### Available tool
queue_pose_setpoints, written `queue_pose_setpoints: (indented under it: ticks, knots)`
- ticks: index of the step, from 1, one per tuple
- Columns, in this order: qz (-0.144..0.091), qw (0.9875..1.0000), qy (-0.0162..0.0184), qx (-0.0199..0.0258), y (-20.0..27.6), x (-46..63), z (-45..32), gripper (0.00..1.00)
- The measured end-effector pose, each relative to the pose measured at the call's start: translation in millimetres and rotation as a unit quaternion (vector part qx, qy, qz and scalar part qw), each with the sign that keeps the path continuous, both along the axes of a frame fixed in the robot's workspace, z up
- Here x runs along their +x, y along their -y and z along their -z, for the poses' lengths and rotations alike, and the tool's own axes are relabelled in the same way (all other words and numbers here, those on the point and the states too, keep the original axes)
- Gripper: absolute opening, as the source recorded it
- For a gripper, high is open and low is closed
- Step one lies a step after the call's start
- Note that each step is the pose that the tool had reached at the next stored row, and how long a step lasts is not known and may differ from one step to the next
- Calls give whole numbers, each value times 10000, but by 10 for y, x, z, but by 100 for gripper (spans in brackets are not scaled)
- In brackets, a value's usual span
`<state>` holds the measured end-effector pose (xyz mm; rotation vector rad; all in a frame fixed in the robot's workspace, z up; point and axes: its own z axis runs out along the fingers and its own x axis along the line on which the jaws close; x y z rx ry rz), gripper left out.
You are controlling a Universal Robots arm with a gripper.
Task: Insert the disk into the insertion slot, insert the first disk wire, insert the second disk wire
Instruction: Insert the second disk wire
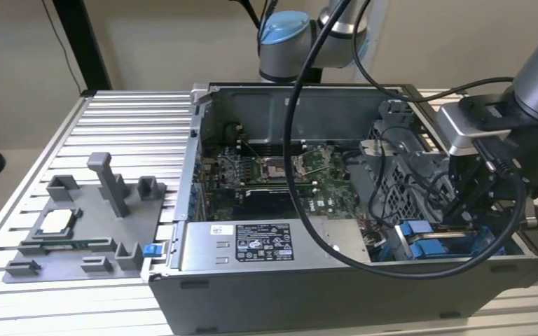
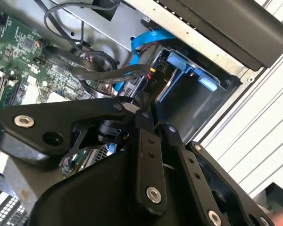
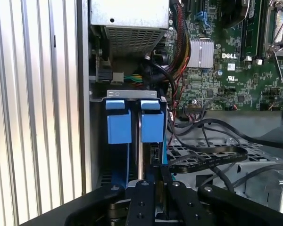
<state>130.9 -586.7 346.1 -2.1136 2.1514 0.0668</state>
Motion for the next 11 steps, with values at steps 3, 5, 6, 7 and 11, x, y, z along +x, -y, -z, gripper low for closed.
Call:
queue_pose_setpoints:
  ticks: [3,5,6,7,11]
  knots:
    - [0,10000,12,1,-1,0,2,0]
    - [1,10000,23,0,-1,0,5,0]
    - [1,10000,32,0,-1,0,7,0]
    - [0,10000,39,0,-1,0,10,0]
    - [0,10000,67,0,-2,0,21,0]
